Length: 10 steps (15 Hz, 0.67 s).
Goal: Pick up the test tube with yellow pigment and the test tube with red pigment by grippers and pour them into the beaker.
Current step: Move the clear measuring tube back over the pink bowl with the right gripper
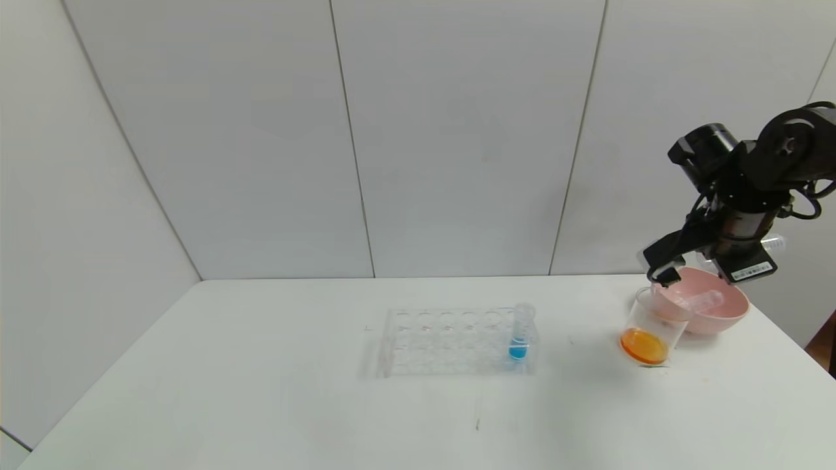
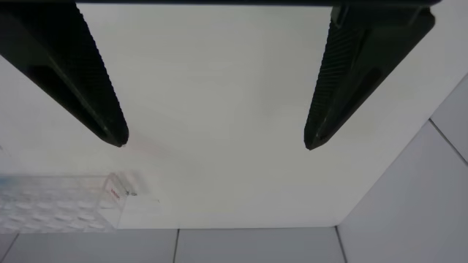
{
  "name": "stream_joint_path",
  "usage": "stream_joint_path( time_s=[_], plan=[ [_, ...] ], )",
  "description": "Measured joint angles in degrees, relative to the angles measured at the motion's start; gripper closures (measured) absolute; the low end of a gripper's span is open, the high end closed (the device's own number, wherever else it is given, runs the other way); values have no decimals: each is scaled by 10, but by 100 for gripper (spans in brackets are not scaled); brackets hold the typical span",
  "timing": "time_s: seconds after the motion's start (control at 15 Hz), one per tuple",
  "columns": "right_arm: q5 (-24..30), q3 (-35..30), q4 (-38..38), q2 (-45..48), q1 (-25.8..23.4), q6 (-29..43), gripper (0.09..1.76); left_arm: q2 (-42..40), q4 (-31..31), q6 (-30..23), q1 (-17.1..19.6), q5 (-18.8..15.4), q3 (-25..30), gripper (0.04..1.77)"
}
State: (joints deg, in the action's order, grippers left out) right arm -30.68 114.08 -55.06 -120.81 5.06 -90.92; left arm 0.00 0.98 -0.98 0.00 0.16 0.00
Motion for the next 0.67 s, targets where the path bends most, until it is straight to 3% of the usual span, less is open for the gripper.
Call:
stream_joint_path(
  time_s=[0.13, 0.47, 0.67],
  plan=[
    [82, -8, -3, 7, -23, 89, 125, 0, 0, 0, 0, 0, 0, 9],
    [241, -15, 1, 20, -63, 389, 125, 0, 0, 0, 0, 0, 0, 9],
    [347, -18, 5, 42, -95, 482, 125, 0, 0, 0, 0, 0, 0, 9]
  ],
)
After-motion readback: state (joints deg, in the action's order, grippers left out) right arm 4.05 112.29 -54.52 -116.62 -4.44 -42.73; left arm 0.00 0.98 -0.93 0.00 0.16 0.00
